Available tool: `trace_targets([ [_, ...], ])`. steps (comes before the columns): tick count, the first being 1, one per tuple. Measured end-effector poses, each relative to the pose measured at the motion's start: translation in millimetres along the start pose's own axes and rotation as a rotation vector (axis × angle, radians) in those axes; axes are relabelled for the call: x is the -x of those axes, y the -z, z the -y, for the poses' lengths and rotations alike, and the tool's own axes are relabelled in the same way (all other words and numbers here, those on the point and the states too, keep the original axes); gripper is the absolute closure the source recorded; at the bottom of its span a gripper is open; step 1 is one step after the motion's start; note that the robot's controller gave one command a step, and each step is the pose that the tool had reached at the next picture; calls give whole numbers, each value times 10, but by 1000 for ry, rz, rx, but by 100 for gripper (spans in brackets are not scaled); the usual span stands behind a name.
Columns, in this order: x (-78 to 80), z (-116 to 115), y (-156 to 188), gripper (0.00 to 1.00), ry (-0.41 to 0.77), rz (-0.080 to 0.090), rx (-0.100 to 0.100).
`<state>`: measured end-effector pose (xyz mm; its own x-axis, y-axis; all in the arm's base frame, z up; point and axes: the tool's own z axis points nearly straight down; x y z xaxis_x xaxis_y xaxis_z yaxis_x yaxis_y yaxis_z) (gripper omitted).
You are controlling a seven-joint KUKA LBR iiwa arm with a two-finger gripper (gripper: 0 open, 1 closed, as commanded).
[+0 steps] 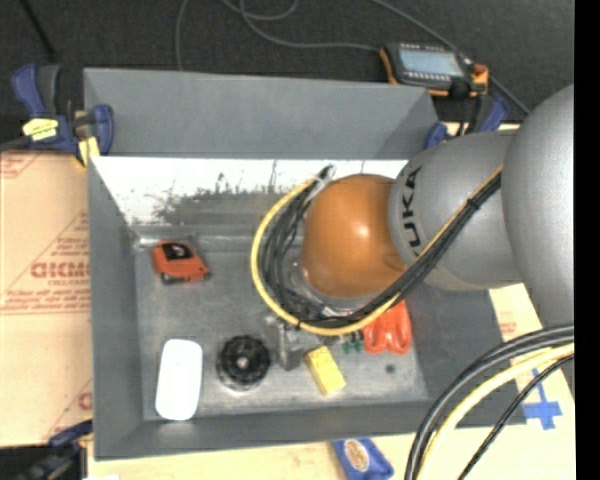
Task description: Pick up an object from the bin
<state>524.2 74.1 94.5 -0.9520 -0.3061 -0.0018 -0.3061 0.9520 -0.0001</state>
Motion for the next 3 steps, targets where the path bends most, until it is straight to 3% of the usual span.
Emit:
trace_targets([
  [1,1,-6,0,0,-1,0,1],
  [2,1,-7,0,0,-2,0,2],
  [3,-38,-251,-117,0,51,1,-1],
])
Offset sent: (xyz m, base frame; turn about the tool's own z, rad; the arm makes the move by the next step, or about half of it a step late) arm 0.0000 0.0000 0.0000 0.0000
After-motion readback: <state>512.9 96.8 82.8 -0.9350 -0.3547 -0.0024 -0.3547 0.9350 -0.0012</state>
